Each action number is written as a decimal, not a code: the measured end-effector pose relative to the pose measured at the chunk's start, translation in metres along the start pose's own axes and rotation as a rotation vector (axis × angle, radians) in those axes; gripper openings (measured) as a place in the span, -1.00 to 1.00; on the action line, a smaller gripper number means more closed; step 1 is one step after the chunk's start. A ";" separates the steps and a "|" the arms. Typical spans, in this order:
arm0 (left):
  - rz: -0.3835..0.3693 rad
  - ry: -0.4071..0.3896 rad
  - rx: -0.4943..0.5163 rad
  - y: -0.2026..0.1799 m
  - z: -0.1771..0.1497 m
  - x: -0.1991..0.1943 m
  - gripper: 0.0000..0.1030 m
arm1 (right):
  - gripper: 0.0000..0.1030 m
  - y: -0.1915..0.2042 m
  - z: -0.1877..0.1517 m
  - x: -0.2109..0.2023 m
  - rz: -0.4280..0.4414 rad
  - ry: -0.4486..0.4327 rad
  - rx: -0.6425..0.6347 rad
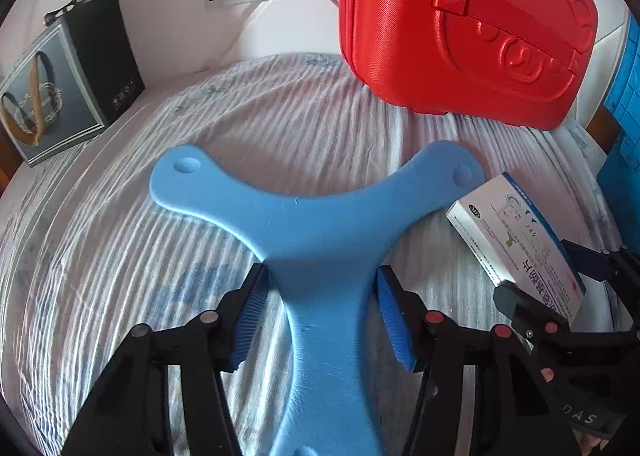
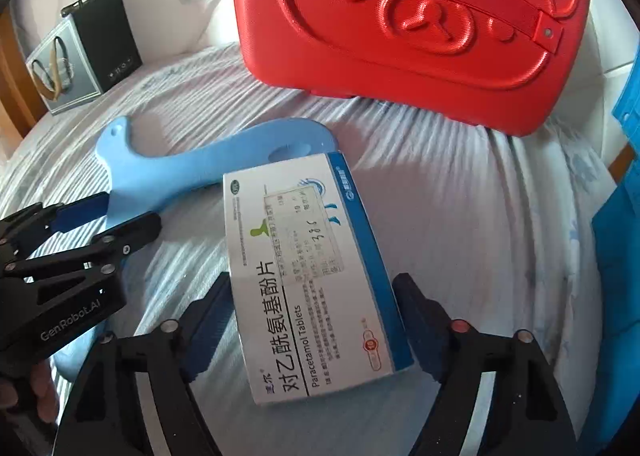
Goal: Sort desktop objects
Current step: 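Lift the blue piece and paracetamol box and carry them toward the crate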
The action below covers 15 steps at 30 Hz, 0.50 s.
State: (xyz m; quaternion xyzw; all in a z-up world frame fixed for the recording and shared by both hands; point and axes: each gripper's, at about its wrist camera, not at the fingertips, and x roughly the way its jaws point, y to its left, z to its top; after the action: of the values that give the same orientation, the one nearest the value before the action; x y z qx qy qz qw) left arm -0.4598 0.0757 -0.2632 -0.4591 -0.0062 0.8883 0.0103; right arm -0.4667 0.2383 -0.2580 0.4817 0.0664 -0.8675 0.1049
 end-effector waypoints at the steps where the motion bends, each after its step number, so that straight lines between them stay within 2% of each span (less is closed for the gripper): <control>1: 0.005 -0.011 0.001 0.000 -0.002 -0.005 0.03 | 0.51 0.000 -0.002 -0.004 -0.002 -0.005 -0.003; 4: 0.038 -0.057 0.011 0.000 -0.005 -0.031 0.02 | 0.50 0.001 -0.005 -0.022 -0.007 -0.047 0.004; 8: 0.039 -0.100 -0.020 0.008 -0.009 -0.069 0.02 | 0.47 0.004 -0.006 -0.054 -0.011 -0.095 0.014; 9: 0.044 -0.107 -0.027 0.010 -0.010 -0.078 0.02 | 0.19 0.006 -0.008 -0.065 -0.009 -0.112 0.012; 10: 0.047 -0.116 -0.037 0.013 -0.012 -0.088 0.02 | -0.31 0.007 -0.009 -0.073 -0.004 -0.124 0.009; 12: 0.055 -0.132 -0.046 0.016 -0.016 -0.107 0.02 | -0.35 0.011 -0.012 -0.091 -0.002 -0.150 0.012; 14: 0.071 -0.138 -0.044 0.018 -0.023 -0.122 0.02 | -0.35 0.016 -0.015 -0.103 0.002 -0.132 -0.005; 15: 0.069 -0.139 -0.042 0.020 -0.028 -0.127 0.02 | -0.28 0.017 -0.017 -0.108 0.005 -0.125 -0.006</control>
State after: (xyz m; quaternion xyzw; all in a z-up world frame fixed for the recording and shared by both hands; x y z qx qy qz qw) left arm -0.3639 0.0529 -0.1757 -0.3966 -0.0098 0.9174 -0.0305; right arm -0.3929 0.2385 -0.1761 0.4263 0.0610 -0.8955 0.1125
